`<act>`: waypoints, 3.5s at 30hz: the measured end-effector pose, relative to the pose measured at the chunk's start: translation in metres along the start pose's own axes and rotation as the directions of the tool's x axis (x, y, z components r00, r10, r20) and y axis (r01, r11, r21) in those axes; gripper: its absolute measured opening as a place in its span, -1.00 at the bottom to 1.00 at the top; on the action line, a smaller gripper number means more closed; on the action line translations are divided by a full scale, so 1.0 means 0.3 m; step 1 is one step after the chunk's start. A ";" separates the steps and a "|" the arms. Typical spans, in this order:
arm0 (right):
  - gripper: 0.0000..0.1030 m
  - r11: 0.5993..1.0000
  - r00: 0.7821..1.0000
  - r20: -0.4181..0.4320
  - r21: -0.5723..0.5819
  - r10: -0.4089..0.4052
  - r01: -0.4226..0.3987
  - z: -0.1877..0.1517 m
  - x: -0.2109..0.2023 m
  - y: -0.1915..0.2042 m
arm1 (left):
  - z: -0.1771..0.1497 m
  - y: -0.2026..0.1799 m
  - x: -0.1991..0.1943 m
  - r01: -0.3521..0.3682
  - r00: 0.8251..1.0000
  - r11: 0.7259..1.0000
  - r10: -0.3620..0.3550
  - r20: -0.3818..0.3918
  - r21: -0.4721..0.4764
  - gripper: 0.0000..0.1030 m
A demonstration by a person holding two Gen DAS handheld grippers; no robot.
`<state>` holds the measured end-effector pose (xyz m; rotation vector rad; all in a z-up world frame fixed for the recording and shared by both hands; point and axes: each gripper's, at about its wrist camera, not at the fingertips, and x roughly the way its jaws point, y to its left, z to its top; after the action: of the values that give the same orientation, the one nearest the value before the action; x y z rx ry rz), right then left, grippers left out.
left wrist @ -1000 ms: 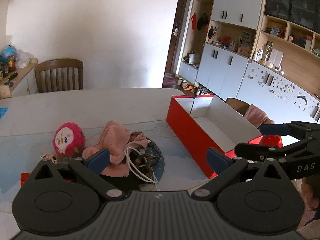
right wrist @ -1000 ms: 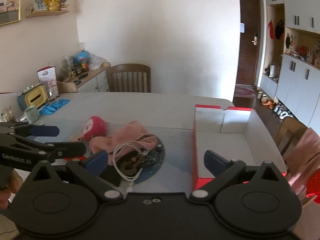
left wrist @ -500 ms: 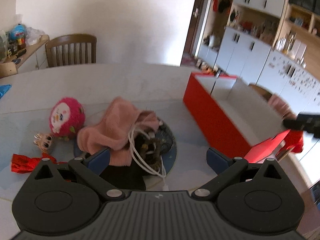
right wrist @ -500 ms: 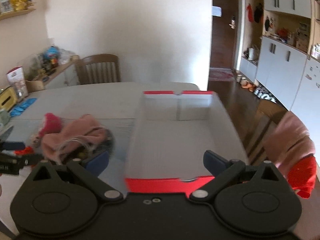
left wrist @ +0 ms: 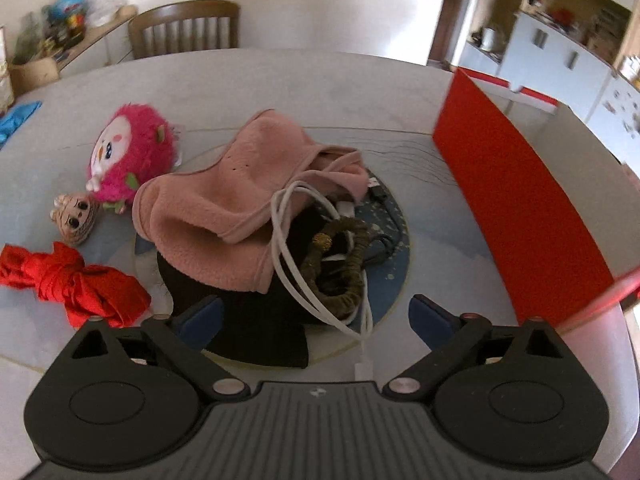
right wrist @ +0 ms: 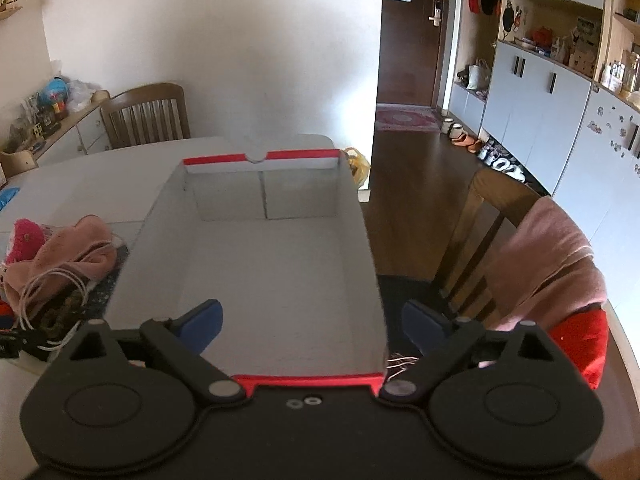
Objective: Organize objects
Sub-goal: 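Lower the left tool onto the white cable and close on it, then lift the white cable with the left tool and carry it over the box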
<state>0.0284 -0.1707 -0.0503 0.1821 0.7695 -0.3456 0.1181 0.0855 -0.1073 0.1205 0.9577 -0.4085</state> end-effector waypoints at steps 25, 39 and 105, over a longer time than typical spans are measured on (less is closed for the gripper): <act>-0.15 0.999 0.989 -0.144 0.012 0.032 -0.031 0.014 0.173 -0.126 | 0.018 -0.008 0.032 -0.060 0.998 0.991 0.058 -0.019 -0.121 -0.71; -0.90 0.999 0.985 -0.169 0.010 0.043 -0.042 0.013 0.171 -0.142 | 0.032 -0.066 -0.061 -0.057 0.995 0.994 0.063 0.071 -0.093 -0.94; -0.95 0.999 0.984 -0.177 0.021 -0.027 0.031 0.029 0.189 -0.107 | 0.524 -0.455 -0.179 0.479 0.834 0.834 -0.530 0.156 0.273 -0.96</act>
<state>0.0598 -0.2165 -0.0852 0.2263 0.9441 -0.3693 0.1587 -0.0681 0.0376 0.0180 0.7043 -1.0077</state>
